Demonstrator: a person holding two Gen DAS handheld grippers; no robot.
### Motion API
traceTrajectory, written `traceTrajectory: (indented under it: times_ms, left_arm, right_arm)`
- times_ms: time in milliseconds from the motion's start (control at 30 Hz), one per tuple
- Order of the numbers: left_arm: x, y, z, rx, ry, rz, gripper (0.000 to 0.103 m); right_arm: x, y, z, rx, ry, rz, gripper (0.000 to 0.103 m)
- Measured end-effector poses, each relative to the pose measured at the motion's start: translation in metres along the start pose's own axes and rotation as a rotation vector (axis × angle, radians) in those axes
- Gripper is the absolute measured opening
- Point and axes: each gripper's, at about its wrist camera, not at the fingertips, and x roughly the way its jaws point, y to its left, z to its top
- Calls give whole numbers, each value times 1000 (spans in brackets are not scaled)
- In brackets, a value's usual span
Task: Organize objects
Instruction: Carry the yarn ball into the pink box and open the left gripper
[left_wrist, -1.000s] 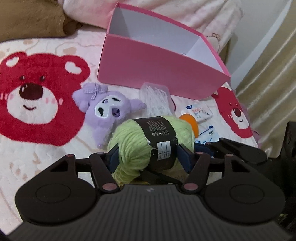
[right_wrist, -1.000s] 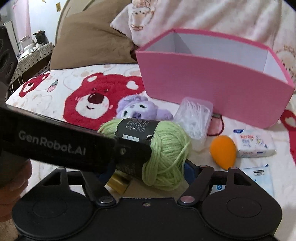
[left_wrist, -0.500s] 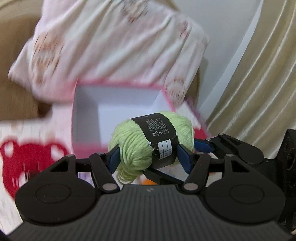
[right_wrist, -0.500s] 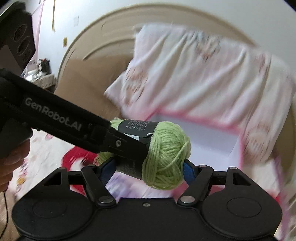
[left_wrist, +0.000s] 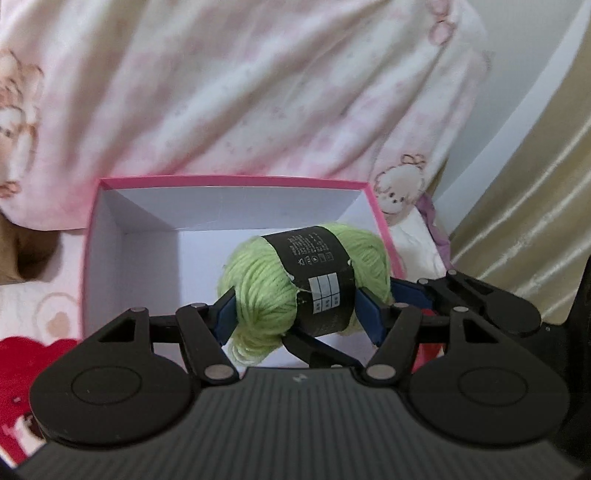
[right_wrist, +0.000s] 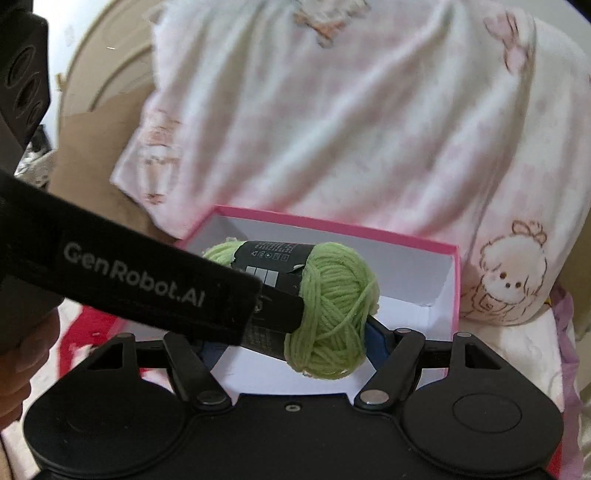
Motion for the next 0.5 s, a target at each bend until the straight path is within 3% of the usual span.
traceTrajectory:
  times_ms: [167,400,500]
  left_arm:
    - [45,9,3,-65,30,37,64]
    - [75,28,1,-136,22,20,64]
    - [84,30,-1,-135,45,65,64]
  right_arm:
    - [41,-11,0,-9,69,-37,77]
    - [82,-12,3,-49,127,-100,77]
    - [97,-11,5,-80,150,-130,78]
